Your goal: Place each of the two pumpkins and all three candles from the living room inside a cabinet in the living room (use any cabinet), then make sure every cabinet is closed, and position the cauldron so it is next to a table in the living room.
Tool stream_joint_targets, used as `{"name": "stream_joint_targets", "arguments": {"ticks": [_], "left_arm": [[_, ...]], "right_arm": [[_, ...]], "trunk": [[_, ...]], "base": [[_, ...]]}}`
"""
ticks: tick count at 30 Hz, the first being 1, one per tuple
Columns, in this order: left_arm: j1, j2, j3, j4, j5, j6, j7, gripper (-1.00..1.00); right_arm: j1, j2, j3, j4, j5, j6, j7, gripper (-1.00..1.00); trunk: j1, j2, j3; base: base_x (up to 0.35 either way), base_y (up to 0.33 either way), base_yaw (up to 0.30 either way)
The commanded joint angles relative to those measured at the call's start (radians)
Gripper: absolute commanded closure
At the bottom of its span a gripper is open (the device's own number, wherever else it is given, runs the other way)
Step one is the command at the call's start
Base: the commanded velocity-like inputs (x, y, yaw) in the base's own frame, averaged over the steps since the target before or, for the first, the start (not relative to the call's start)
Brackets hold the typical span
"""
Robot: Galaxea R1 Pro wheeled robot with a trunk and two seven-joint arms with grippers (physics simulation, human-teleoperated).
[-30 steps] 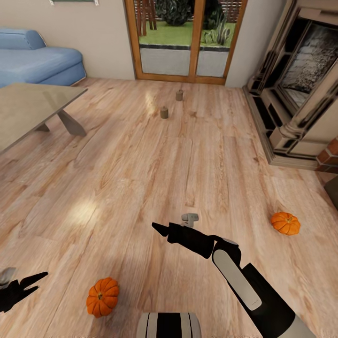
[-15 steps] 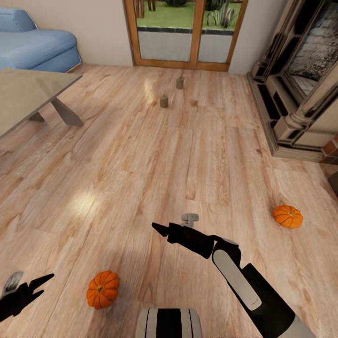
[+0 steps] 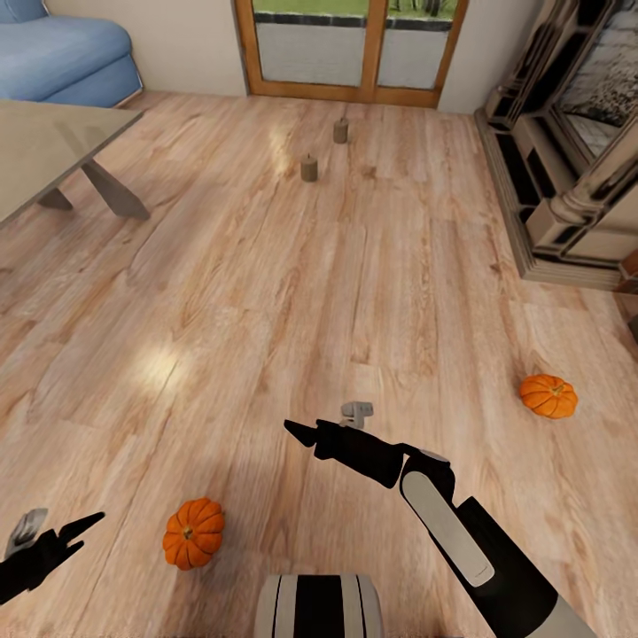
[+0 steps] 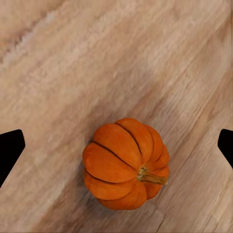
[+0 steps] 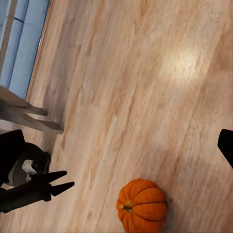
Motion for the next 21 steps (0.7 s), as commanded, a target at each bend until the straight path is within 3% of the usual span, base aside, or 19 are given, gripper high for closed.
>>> {"name": "stream_joint_targets", "arguments": {"ticks": [1,5,8,17,21], "left_arm": [[0.0,0.0,0.002,-0.005,0.003,0.01,-0.011,-1.0],[0.0,0.009,-0.001,-0.013,0.002,0.013,-0.124,-1.0],[0.0,0.014,-0.002,-0.021,0.002,0.012,-0.168,-1.0],[-0.001,0.008,0.003,-0.027,0.003,0.011,-0.178,-1.0],[0.005,-0.006,0.019,-0.04,0.013,0.005,-0.186,-1.0]], "right_arm": [[-0.001,-0.001,0.0,0.0,-0.001,0.003,0.002,-1.0],[-0.001,-0.001,-0.001,0.0,-0.001,0.003,0.002,-1.0],[-0.001,-0.001,-0.001,0.0,-0.001,0.003,0.002,-1.0],[-0.001,-0.001,-0.001,0.0,-0.001,0.002,0.002,-1.0],[-0.001,0.005,0.007,0.012,-0.011,0.002,0.025,-1.0]], "trunk": [[0.0,0.0,-0.005],[0.002,-0.001,-0.02],[0.003,-0.002,-0.032],[0.007,-0.004,-0.066],[0.007,-0.004,-0.066]], "base": [[0.0,0.0,0.0],[0.0,0.0,0.0],[0.0,0.0,0.0],[0.0,0.0,0.0],[0.0,0.0,0.0]]}}
